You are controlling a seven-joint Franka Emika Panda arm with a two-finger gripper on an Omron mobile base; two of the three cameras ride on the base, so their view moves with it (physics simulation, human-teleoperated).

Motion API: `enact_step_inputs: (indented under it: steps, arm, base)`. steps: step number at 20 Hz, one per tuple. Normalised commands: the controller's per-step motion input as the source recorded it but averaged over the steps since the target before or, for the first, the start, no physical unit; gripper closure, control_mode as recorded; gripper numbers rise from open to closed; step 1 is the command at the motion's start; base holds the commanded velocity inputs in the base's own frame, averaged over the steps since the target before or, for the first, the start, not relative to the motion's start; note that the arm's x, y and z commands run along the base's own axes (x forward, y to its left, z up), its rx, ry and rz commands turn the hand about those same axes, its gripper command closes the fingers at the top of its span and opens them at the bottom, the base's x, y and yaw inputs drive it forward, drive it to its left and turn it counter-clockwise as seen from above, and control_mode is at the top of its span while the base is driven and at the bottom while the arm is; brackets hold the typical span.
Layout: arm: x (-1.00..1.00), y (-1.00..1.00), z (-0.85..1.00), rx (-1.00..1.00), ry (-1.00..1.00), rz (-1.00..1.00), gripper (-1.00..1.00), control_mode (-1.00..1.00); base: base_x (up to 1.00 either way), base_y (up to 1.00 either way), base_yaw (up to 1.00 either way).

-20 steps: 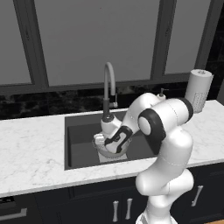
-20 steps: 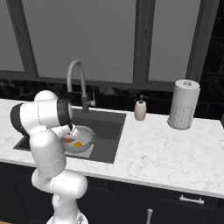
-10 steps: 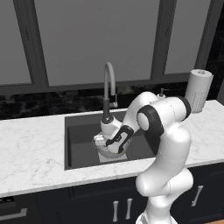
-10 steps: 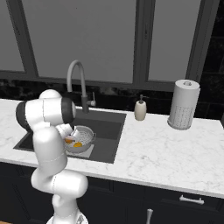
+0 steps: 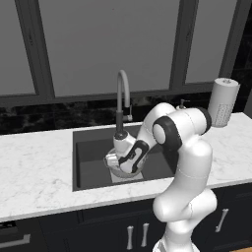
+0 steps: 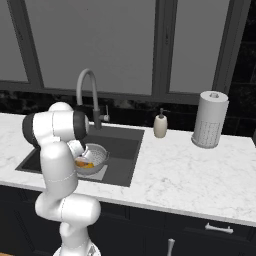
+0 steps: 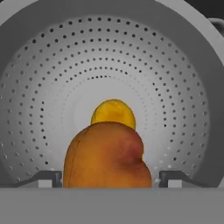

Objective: Put the colander in the sink, put the mango, peach in the colander, and turn on the sink faucet and pour water over the colander.

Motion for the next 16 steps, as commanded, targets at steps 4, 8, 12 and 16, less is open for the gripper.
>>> enact_step_inputs:
  steps: [4,8,12,16]
  arm:
    - [0.04,-0.01,0.00,0.00,0.00,0.00,-1.00,-1.00]
    - [0.04,0.00,0.02,0.00,0.00,0.00,-1.00,-1.00]
    - [-0.08,0.00,0.32,0.00,0.00,0.00,-1.00,-1.00]
    - [-0.32,0.00,0.62,0.00,0.00,0.00,-1.00,-1.00]
  base:
    - [0.00,0.00,0.00]
    - [0.00,0.00,0.00]
    - [0.00,0.00,0.00]
    - [0.00,0.00,0.00]
